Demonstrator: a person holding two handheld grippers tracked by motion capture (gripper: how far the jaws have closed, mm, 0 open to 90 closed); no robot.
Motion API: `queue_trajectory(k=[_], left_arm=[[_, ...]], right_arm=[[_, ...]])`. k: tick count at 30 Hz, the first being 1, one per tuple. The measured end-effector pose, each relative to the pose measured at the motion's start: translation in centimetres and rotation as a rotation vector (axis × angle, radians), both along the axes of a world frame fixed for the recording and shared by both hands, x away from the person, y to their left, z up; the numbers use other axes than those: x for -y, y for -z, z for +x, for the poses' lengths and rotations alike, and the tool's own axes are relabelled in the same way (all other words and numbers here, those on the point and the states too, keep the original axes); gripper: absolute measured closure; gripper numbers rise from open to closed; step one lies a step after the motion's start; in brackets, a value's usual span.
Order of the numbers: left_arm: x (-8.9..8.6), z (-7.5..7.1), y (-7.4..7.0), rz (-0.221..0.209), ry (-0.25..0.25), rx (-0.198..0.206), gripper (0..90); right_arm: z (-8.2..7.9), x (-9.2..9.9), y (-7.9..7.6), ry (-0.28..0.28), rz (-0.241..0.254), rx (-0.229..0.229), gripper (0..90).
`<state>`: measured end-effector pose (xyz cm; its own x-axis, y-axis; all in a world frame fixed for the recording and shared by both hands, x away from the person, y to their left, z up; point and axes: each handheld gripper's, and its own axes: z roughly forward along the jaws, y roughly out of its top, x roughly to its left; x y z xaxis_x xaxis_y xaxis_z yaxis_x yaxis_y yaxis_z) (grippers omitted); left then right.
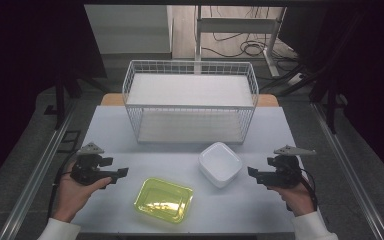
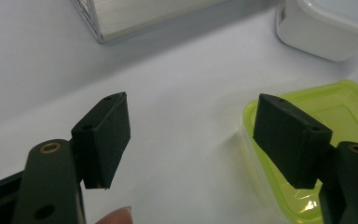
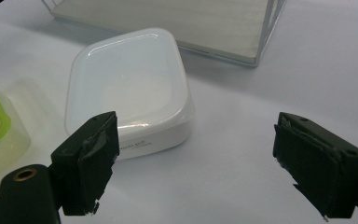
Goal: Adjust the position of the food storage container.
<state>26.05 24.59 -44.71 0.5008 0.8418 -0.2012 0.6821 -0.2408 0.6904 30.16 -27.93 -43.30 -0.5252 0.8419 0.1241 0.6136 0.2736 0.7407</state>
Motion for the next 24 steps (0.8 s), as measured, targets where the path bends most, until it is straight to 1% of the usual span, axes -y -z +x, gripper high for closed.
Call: queue_trajectory(k=[4,10,16,17,19,22,24], left_arm=[[0.1,0.0,0.2,0.005,0.004,-0.013,27.0],[0.2,0.0,0.2,0.007,0.014,-0.022,27.0],[0.2,0.0,0.1,0.004,0.021,-0.025,26.9],[0.3,0.0,0.1,0.003,0.021,-0.026,26.8],[0.3,0.0,0.1,0.005,0.024,-0.026,26.7],[0.3,0.0,0.2,0.008,0.024,-0.032,26.4],[0.3,0.0,0.2,0.007,0.023,-0.033,26.3]], right_arm=[[0.0,-0.2,0.1,-0.008,-0.007,-0.01,14.4],[0.0,-0.4,0.1,-0.018,-0.015,-0.007,14.5],[0.0,-0.4,0.3,-0.019,-0.02,-0.021,14.6],[0.0,-0.5,0.3,-0.035,-0.021,-0.016,14.6],[-0.1,-0.6,0.3,-0.039,-0.023,-0.019,14.7],[-0.2,-1.1,0.2,-0.065,-0.036,-0.024,14.8],[-0.3,-1.3,0.2,-0.072,-0.036,-0.024,14.9]])
